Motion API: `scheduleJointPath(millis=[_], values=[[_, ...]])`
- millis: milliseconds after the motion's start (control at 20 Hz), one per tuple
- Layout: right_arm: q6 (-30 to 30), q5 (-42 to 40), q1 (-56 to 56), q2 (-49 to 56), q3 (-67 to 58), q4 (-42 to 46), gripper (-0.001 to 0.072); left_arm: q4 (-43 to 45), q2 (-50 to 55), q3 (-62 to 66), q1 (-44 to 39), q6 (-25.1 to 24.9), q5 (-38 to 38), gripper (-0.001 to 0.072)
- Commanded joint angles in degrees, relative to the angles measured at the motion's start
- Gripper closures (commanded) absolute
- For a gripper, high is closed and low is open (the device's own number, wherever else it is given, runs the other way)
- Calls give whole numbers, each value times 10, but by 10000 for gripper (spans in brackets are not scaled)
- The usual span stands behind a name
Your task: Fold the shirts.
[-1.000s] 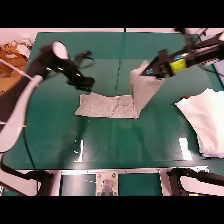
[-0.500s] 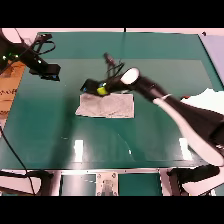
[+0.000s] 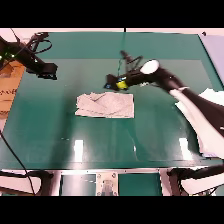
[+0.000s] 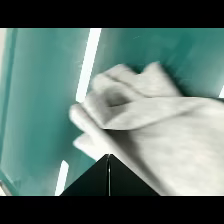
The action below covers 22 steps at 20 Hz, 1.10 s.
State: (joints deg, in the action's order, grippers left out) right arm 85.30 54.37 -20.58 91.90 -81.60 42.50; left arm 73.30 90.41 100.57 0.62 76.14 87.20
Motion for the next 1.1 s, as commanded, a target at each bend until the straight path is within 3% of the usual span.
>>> scheduleJointPath(millis=[0,50,100,150,350,550,650,750,800,850,1050], values=[[15,47,111,-94,91,71,680,0,0,0,0,1,-2,688],[17,47,144,-117,138,73,484,0,0,0,0,3,-2,687],[14,47,171,-126,175,73,235,0,0,0,0,3,-5,687],[5,46,193,-123,206,71,121,0,0,0,0,3,-9,687],[-41,24,210,-69,256,40,122,0,0,0,0,3,-13,687],[-165,-1,164,20,248,-137,122,0,0,0,0,5,-12,687],[-185,-2,139,58,238,-188,123,0,0,0,0,5,-12,687],[-185,-1,122,79,223,-212,163,0,0,0,0,5,-12,688],[-185,-1,117,79,213,-217,394,0,0,0,0,5,-12,687],[-189,7,116,77,196,-223,702,0,0,0,0,5,-12,687],[-183,63,138,33,92,-224,703,0,0,0,0,5,-10,687]])
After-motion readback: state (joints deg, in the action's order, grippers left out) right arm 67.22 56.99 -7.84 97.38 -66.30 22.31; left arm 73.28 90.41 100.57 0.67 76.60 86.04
